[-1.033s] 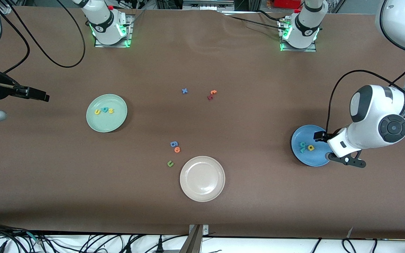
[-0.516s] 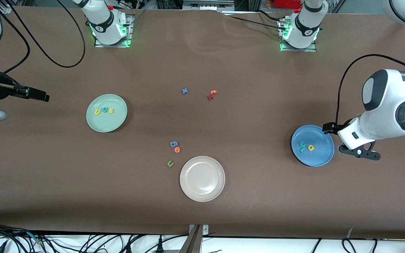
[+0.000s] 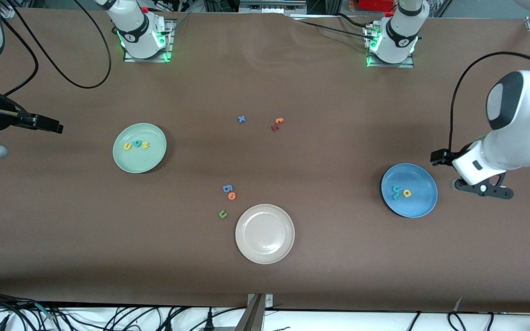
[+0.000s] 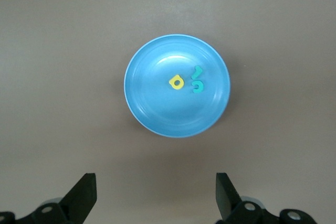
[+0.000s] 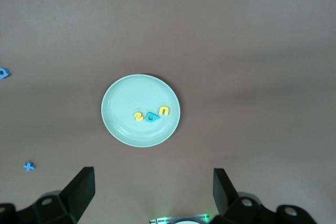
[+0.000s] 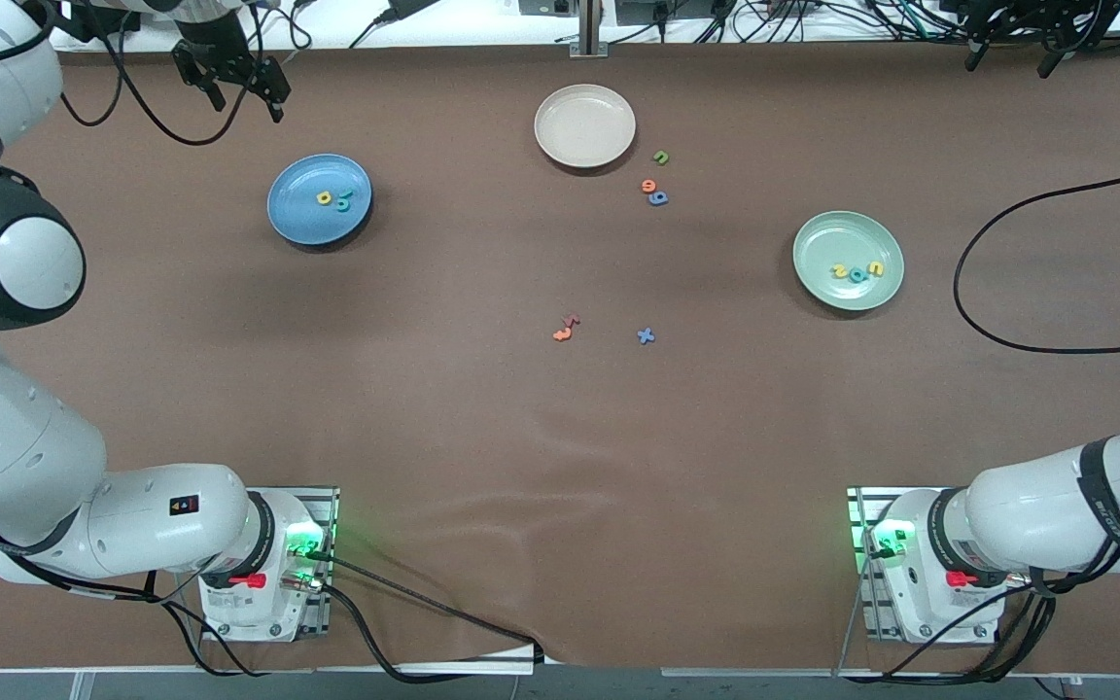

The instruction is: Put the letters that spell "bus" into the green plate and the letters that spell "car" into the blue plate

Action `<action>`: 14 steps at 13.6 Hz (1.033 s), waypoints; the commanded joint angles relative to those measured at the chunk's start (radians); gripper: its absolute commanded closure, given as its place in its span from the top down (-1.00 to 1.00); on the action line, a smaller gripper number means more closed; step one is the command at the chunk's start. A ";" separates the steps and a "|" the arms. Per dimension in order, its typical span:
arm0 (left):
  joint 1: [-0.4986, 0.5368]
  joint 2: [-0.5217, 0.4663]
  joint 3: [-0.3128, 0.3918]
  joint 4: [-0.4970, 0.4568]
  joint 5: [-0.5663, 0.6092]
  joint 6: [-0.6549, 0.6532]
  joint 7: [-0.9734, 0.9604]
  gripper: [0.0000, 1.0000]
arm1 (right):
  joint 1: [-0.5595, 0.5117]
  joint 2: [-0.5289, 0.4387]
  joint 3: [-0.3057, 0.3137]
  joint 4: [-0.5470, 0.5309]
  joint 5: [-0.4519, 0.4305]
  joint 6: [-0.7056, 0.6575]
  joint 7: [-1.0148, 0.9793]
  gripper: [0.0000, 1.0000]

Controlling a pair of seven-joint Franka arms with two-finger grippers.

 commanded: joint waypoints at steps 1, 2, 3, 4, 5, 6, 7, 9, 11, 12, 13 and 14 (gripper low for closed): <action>-0.106 -0.119 0.125 -0.033 -0.075 -0.049 -0.005 1.00 | -0.005 -0.027 0.011 -0.031 -0.018 0.024 0.004 0.98; -0.152 -0.148 0.167 -0.032 -0.077 -0.084 -0.011 1.00 | -0.005 -0.027 0.011 -0.031 -0.018 0.024 0.004 0.98; -0.163 -0.179 0.181 -0.031 -0.086 -0.108 -0.011 1.00 | -0.005 -0.027 0.011 -0.031 -0.018 0.024 0.004 0.98; -0.166 -0.204 0.189 -0.030 -0.101 -0.127 -0.011 1.00 | -0.005 -0.027 0.011 -0.031 -0.018 0.020 0.004 0.99; -0.171 -0.216 0.202 -0.021 -0.115 -0.145 -0.016 1.00 | -0.005 -0.027 0.011 -0.031 -0.018 0.018 0.005 0.98; -0.191 -0.235 0.219 -0.015 -0.123 -0.167 -0.017 1.00 | -0.005 -0.027 0.011 -0.029 -0.018 0.018 0.004 0.99; -0.194 -0.247 0.222 -0.004 -0.122 -0.181 -0.017 1.00 | -0.005 -0.027 0.011 -0.029 -0.018 0.020 0.004 0.99; -0.194 -0.239 0.222 0.056 -0.123 -0.231 -0.017 1.00 | -0.005 -0.027 0.010 -0.028 -0.018 0.014 0.002 0.99; -0.194 -0.238 0.224 0.064 -0.123 -0.237 -0.017 1.00 | -0.005 -0.027 0.010 -0.028 -0.013 0.015 0.000 0.99; -0.194 -0.241 0.224 0.064 -0.122 -0.237 -0.017 1.00 | -0.005 -0.027 0.010 -0.028 -0.012 0.014 0.004 0.99; -0.189 -0.238 0.222 0.064 -0.122 -0.239 -0.017 1.00 | -0.005 -0.026 0.010 -0.028 -0.015 0.014 0.002 0.99; -0.189 -0.236 0.221 0.064 -0.122 -0.240 -0.017 1.00 | -0.005 -0.024 0.010 -0.028 -0.016 0.015 0.004 0.99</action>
